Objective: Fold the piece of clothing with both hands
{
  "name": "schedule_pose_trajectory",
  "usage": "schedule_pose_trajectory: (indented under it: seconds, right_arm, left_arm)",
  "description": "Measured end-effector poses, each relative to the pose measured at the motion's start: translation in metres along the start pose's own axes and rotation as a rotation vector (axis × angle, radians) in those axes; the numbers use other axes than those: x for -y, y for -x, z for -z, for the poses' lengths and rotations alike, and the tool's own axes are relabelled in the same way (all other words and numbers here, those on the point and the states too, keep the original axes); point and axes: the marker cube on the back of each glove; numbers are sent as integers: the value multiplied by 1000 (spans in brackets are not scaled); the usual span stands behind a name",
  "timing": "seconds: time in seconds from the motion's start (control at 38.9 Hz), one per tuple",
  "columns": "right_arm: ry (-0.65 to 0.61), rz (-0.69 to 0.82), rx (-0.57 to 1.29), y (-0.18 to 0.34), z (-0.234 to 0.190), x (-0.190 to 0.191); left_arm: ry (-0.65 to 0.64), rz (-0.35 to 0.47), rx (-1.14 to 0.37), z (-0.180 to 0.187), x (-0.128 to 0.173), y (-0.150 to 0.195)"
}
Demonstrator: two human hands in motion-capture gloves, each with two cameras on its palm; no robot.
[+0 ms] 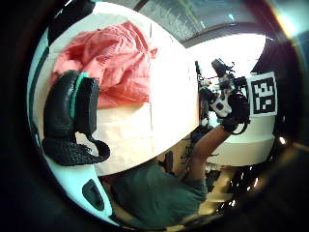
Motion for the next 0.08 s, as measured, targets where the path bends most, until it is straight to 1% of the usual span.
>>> schedule_pose_trajectory:
  seconds: [0.08]
  right_arm:
    - [0, 0, 0, 0, 0, 0]
  left_arm:
    - [-70, 44, 100, -12, 18, 10]
